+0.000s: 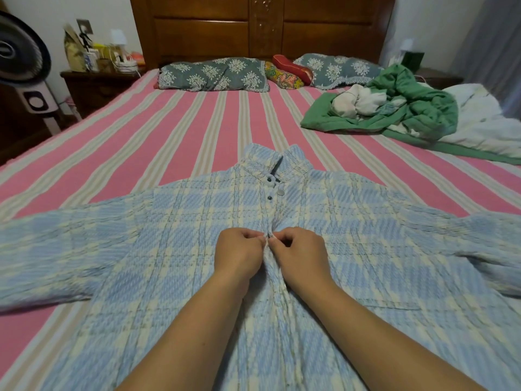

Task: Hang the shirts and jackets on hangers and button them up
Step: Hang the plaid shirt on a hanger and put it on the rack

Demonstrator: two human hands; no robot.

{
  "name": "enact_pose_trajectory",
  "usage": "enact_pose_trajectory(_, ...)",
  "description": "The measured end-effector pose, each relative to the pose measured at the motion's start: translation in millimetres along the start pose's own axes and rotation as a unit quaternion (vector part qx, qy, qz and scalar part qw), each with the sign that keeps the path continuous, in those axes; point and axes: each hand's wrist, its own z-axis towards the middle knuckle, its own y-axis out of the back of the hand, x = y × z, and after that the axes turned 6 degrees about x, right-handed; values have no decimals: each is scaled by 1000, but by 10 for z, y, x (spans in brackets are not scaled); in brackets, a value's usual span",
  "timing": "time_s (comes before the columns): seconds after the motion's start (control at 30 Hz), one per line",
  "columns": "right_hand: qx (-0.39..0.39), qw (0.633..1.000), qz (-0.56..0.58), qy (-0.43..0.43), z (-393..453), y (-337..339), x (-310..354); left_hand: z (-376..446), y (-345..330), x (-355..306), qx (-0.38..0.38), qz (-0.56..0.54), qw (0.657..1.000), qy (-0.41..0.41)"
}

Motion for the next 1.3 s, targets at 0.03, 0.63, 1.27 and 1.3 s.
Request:
enact_pose_trajectory(0.03,-5,1000,3,1,-1,-2,-6,0,8,-7,1,-6,1000,5)
enact_pose_trajectory(0.63,-20,985,-125,119,-41,-84,-39,31,-3,-16,-9,-16,999,32)
enact_pose_trajectory(1.27,41,994,-102,-20,787,624,566,429,196,-588,94,393,912,-63)
enact_pose_trajectory(1.3,51,994,-95,-22,971,578,575,561,225,-700,64,386,917,-82)
